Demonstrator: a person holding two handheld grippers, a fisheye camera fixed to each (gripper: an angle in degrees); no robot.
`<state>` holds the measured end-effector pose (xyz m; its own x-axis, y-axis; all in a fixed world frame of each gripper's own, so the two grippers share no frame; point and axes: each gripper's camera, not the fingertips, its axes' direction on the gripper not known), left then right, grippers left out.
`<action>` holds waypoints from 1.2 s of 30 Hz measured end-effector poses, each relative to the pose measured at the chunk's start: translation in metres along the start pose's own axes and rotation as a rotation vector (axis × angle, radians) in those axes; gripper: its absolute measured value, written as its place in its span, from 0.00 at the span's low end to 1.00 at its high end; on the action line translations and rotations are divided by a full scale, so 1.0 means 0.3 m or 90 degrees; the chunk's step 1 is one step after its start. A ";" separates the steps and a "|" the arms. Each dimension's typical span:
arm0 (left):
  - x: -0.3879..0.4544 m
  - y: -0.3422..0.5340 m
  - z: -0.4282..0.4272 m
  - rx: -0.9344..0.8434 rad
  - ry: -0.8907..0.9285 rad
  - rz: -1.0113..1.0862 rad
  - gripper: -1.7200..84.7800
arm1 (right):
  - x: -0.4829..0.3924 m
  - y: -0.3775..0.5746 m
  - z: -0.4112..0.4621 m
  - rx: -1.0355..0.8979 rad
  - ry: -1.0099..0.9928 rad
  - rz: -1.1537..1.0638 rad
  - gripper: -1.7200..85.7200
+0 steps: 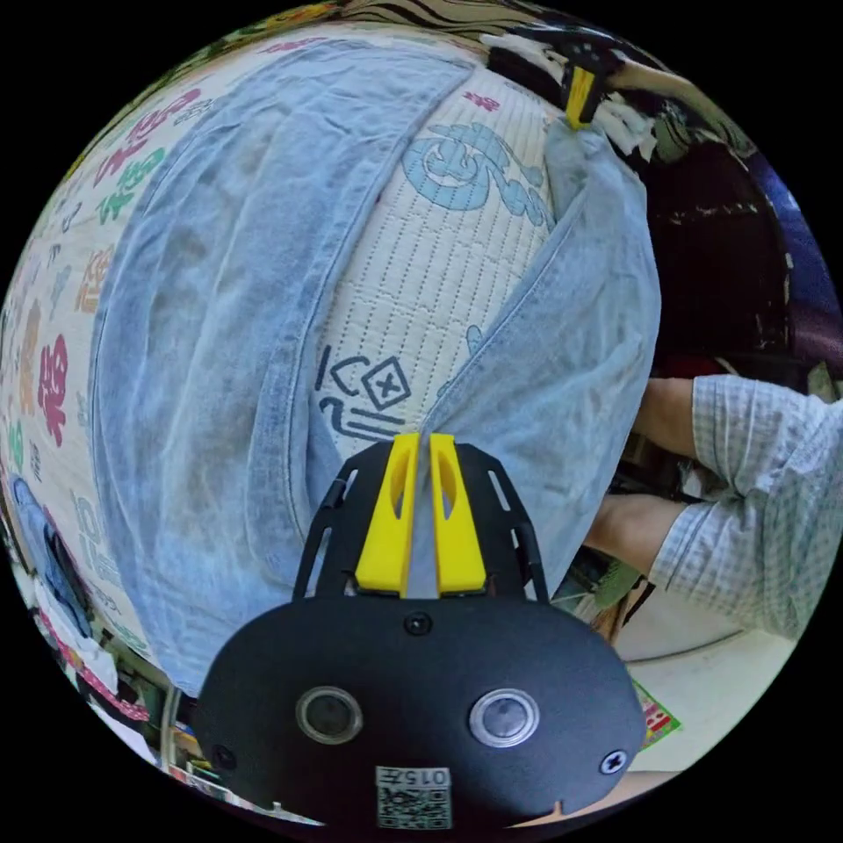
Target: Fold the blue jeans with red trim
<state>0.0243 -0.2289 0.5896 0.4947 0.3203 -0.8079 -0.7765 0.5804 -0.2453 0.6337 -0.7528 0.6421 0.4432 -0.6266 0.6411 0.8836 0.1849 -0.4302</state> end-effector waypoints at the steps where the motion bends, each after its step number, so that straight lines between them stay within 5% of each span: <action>1: -0.026 0.005 -0.013 0.027 0.027 -0.029 0.03 | 0.007 0.013 -0.025 0.030 0.000 -0.001 0.04; 6: -0.081 0.010 -0.013 0.080 0.112 -0.099 0.03 | -0.083 -0.022 -0.095 0.078 0.002 -0.118 0.15; 11: -0.066 -0.046 0.010 0.049 0.092 -0.120 0.02 | -0.187 -0.152 0.027 -0.092 0.058 -0.211 0.02; 19: -0.096 -0.093 -0.019 0.087 0.048 -0.231 0.02 | 0.043 -0.018 -0.042 0.000 0.021 0.038 0.03; 22: -0.072 -0.102 0.007 0.089 0.035 -0.261 0.03 | -0.054 -0.020 -0.088 0.096 -0.080 -0.056 0.12; 27: -0.038 -0.099 0.042 0.085 0.047 -0.279 0.03 | -0.318 -0.154 0.029 -0.029 0.038 -0.230 0.12; 30: -0.022 -0.109 0.037 0.075 0.035 -0.280 0.03 | -0.388 -0.188 0.092 -0.078 0.090 -0.244 0.05; 36: 0.017 -0.127 -0.019 0.125 -0.015 -0.242 0.04 | -0.278 -0.068 0.031 0.028 -0.027 -0.103 0.03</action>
<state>0.0542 -0.2537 0.5918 0.7419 0.0707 -0.6668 -0.4484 0.7917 -0.4150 0.5800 -0.6973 0.6033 0.2996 -0.6190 0.7260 0.9494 0.1179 -0.2912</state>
